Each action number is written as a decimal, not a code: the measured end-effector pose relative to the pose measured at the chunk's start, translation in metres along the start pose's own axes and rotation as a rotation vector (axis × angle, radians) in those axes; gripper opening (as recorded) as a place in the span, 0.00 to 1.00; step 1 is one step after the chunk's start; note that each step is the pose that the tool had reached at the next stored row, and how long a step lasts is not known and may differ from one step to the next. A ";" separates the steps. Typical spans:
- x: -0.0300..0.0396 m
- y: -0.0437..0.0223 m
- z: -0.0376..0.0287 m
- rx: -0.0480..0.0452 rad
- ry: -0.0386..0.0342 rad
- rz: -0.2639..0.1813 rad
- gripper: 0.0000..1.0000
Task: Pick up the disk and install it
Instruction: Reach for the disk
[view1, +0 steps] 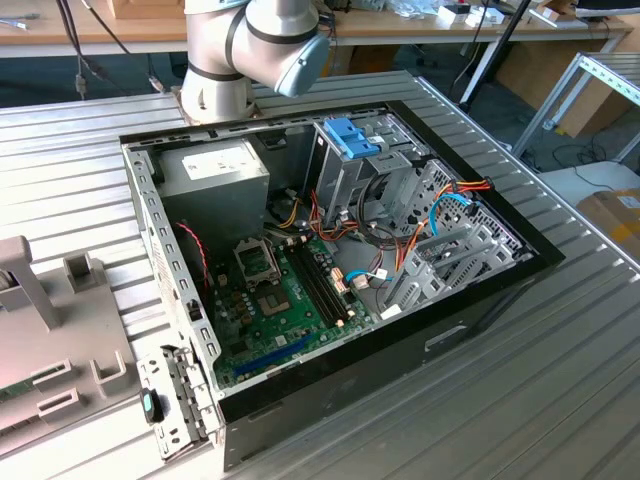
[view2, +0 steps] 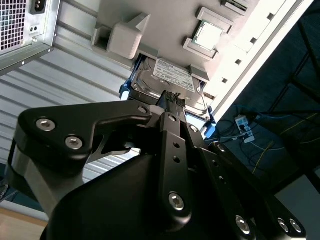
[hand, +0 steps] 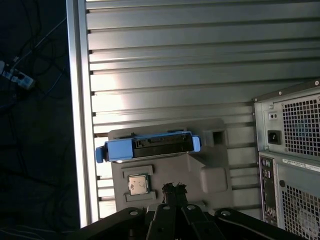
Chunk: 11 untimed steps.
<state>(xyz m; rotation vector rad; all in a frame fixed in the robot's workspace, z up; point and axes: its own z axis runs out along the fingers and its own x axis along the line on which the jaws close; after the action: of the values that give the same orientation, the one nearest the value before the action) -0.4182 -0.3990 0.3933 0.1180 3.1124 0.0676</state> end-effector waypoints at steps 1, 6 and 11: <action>0.0001 0.0000 0.0000 0.0000 0.0000 0.000 0.11; 0.0004 0.0000 0.0000 0.0000 0.0000 0.000 0.11; 0.0018 -0.0001 0.0000 0.0000 0.0000 0.000 0.11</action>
<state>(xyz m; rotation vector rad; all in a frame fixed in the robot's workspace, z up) -0.4200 -0.3989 0.3933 0.1179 3.1124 0.0676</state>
